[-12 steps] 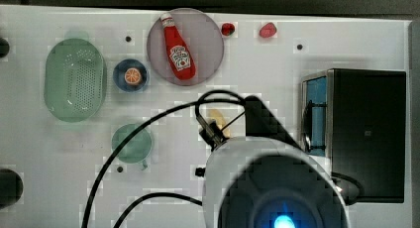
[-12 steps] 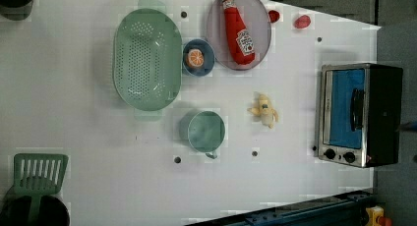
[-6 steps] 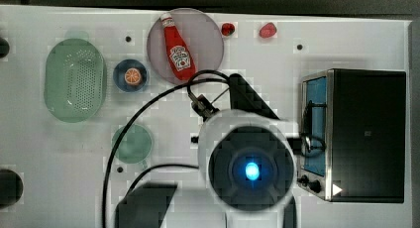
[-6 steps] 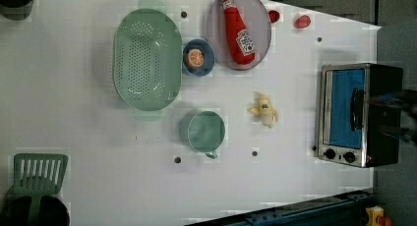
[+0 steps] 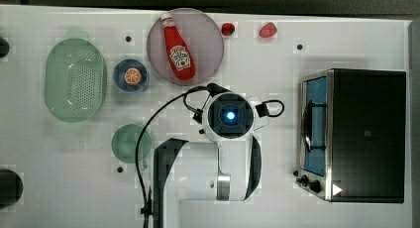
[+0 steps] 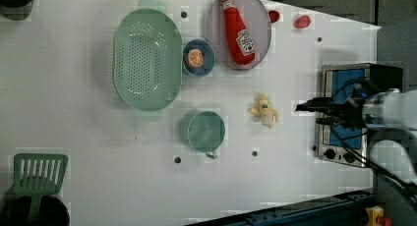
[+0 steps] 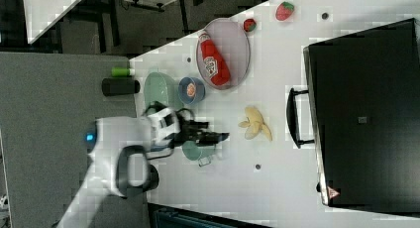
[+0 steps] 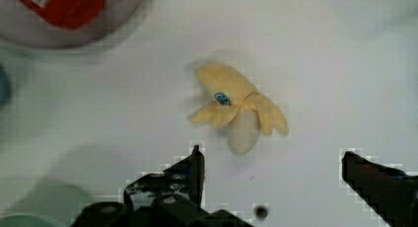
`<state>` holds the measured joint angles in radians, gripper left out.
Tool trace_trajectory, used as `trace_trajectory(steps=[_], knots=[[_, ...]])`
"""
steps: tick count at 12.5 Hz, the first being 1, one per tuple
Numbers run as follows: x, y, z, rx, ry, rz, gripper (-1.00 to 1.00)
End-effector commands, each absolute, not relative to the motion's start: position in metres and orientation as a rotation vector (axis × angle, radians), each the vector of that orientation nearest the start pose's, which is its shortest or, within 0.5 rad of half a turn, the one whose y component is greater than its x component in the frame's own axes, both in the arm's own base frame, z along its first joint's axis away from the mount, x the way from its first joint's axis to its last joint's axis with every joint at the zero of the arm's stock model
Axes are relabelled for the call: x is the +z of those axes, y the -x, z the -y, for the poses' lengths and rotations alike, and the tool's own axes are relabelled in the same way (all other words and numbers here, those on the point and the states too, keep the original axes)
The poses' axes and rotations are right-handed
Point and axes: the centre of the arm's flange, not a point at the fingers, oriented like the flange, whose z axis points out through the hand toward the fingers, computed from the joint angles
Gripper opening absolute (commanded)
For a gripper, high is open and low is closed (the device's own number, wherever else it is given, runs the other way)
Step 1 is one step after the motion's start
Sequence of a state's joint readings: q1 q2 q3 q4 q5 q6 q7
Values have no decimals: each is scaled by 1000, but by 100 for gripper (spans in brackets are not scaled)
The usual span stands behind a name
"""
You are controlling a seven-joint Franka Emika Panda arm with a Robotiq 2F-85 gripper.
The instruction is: Pick Banana and place it in mug.
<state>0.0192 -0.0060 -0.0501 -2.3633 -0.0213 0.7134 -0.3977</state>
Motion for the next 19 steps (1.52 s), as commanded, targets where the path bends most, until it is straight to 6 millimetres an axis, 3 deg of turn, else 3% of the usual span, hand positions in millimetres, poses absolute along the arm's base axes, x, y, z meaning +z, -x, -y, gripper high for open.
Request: trace_trajectory(steps=[1, 5, 8, 12, 14, 15, 19], knots=[[293, -487, 29, 119, 3153, -239, 100], [222, -484, 32, 217, 3158, -127, 100], [180, -483, 33, 184, 3165, -124, 100], [148, -480, 29, 149, 3168, -107, 100], [144, -482, 28, 87, 3170, -105, 100], [142, -481, 29, 75, 3171, -105, 93], [144, -480, 27, 61, 3169, -102, -2]])
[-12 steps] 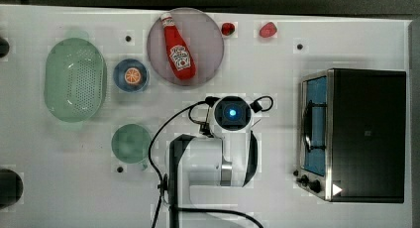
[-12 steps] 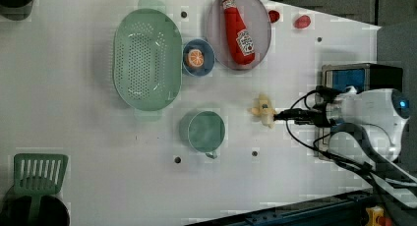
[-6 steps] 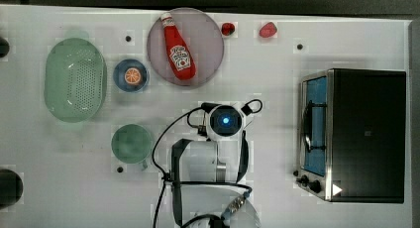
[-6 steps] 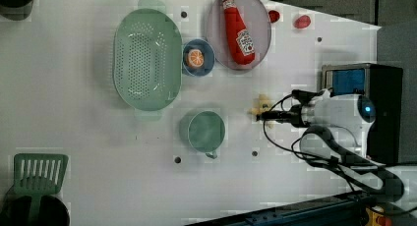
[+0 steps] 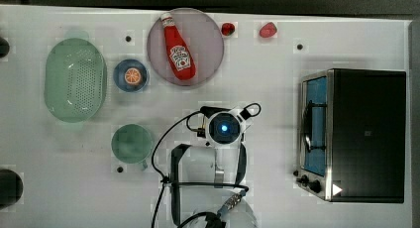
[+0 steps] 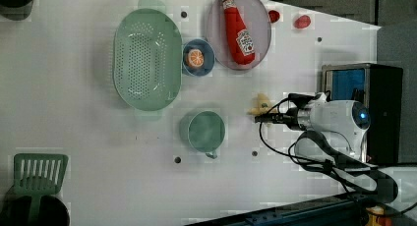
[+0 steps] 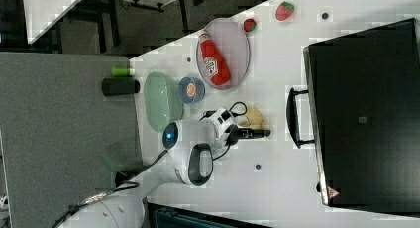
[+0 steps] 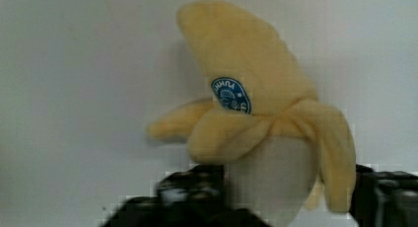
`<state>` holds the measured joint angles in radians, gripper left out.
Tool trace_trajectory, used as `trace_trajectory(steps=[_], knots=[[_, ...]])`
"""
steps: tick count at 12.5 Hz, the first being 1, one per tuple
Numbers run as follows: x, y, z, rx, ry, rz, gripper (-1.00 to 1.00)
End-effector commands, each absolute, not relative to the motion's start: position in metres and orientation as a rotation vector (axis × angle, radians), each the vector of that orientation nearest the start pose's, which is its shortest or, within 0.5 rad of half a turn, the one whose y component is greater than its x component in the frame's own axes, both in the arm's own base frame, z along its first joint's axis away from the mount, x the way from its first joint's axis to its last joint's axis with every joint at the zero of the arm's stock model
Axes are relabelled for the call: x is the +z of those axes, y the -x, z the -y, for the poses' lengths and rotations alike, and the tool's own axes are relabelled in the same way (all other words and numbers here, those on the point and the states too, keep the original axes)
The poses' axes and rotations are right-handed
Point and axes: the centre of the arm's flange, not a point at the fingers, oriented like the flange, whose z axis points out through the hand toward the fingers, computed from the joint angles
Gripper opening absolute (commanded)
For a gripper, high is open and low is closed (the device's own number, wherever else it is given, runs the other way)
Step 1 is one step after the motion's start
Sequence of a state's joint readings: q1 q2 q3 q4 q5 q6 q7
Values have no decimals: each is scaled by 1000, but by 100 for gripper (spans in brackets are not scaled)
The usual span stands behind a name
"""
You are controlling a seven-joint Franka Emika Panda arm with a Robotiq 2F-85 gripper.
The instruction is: Pick Banana and place it in mug.
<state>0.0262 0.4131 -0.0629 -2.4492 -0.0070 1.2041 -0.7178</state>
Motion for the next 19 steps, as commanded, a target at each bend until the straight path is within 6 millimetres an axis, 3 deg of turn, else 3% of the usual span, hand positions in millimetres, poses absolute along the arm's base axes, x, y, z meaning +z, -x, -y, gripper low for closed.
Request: trace_trajectory(steps=[1, 2, 4, 6, 10, 12, 16, 19], knots=[[149, -481, 28, 48, 3170, -105, -24], [153, -480, 29, 41, 3170, -111, -38], [171, -483, 34, -5, 3169, -126, -38], [204, -488, 37, -45, 3166, -141, -38], [311, -492, 47, -16, 3153, -185, -38], [368, -486, 51, 40, 3144, -201, -38], [484, -473, 51, -22, 3135, -207, -38], [529, -468, 23, 99, 3142, -257, -38]])
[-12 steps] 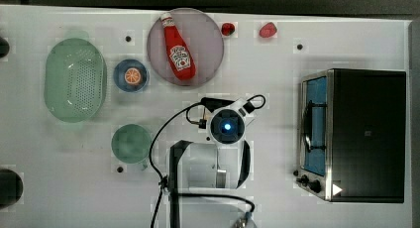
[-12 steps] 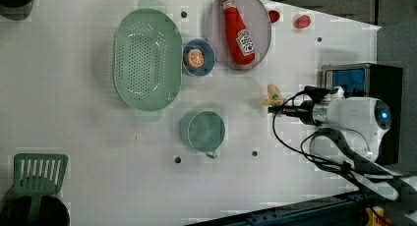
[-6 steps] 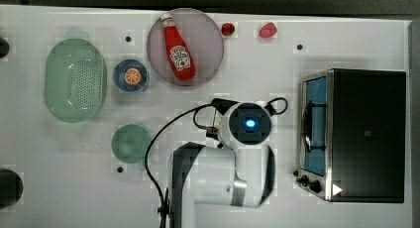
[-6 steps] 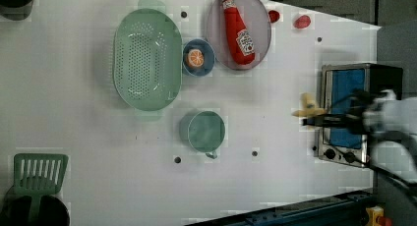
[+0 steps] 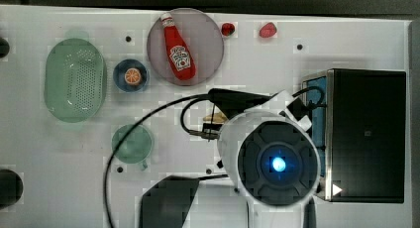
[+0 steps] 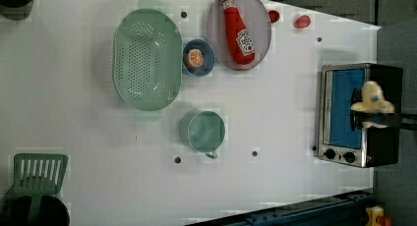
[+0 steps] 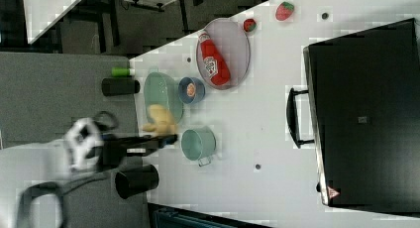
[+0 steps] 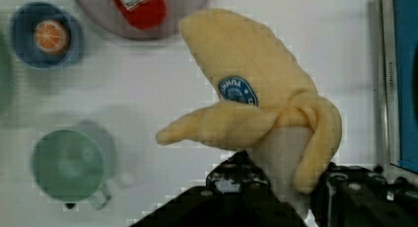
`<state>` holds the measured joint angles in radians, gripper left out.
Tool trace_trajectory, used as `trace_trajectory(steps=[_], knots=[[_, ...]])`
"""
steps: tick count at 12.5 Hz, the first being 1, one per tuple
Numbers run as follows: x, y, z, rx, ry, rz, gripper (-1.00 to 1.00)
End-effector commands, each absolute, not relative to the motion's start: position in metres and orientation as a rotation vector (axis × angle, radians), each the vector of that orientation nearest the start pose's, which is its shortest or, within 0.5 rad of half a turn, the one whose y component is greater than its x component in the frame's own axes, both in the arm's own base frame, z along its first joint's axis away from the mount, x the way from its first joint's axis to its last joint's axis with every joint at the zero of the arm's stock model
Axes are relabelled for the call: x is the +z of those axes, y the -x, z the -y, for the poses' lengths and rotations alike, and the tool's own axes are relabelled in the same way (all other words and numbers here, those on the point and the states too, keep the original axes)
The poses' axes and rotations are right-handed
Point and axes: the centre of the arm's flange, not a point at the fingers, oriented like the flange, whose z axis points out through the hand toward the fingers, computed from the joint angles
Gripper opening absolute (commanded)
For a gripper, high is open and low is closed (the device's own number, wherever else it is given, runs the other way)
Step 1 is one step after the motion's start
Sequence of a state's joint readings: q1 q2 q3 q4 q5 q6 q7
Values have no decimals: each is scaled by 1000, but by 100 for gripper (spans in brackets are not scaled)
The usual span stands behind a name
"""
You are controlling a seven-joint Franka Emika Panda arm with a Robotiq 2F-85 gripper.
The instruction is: Pick Banana and place it in mug.
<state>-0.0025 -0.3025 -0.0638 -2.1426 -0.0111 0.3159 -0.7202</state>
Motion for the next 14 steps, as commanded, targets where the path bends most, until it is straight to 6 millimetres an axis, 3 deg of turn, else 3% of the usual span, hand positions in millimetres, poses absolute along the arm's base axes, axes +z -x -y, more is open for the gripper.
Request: trace_trajectory(steps=[1, 5, 9, 12, 14], knots=[[532, -467, 4, 142, 3148, -290, -38], [520, -462, -96, 196, 3134, -420, -38], [477, -461, -186, 225, 3131, -589, -38], [433, -464, -232, 170, 3096, -653, -38], [396, -461, -247, 168, 3074, -692, -38]])
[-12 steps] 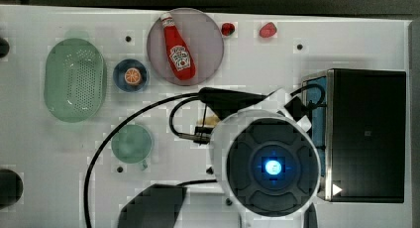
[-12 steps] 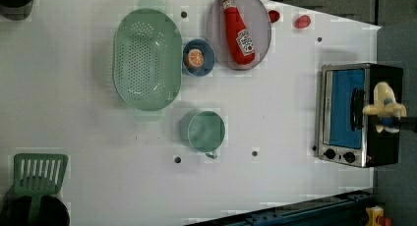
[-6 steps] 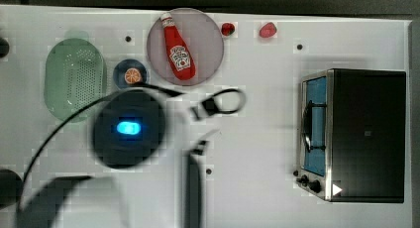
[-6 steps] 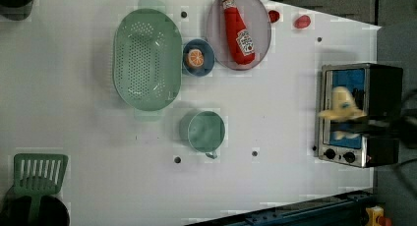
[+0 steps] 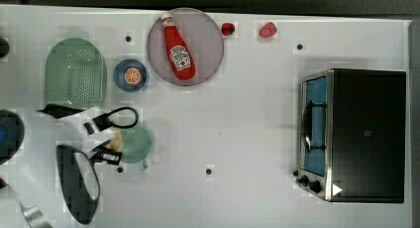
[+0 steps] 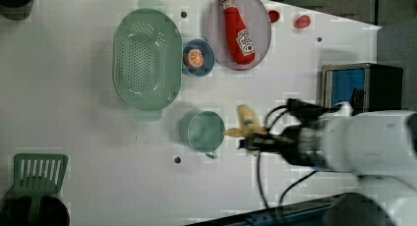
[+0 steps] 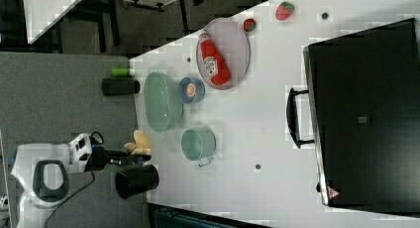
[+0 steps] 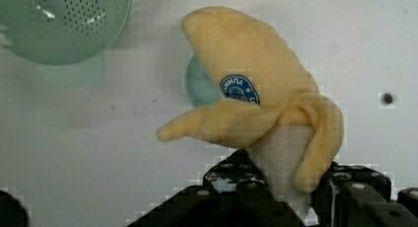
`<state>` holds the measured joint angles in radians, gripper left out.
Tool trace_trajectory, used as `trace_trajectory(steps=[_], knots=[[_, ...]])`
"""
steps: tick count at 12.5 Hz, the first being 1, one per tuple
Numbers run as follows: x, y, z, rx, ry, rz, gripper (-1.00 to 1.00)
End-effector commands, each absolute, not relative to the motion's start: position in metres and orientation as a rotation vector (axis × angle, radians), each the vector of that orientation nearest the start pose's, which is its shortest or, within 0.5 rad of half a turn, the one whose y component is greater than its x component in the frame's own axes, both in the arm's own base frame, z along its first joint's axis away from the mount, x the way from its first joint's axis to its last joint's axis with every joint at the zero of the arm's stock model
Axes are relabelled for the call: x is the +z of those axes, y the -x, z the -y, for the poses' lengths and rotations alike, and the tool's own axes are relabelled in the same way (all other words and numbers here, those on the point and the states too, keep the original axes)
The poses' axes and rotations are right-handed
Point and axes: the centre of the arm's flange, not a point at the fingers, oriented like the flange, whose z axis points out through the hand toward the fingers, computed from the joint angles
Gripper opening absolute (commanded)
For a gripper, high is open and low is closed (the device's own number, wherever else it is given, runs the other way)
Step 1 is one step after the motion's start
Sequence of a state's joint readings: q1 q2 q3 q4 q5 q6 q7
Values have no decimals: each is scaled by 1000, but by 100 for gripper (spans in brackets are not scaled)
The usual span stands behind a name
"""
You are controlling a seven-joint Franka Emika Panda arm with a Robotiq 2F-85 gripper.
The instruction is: Pick Banana and place it in mug.
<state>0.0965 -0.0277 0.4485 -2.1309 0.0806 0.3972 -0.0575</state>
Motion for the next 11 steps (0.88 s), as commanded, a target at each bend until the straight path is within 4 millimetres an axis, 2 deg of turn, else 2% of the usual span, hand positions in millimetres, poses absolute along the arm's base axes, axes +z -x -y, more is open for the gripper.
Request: trace_trajectory(steps=[1, 5, 9, 11], knots=[[379, -460, -251, 155, 3055, -724, -38], [316, -449, -251, 136, 3012, -769, -38], [275, -442, -246, 152, 2991, -777, -34], [264, -443, -247, 151, 2977, -779, 7]])
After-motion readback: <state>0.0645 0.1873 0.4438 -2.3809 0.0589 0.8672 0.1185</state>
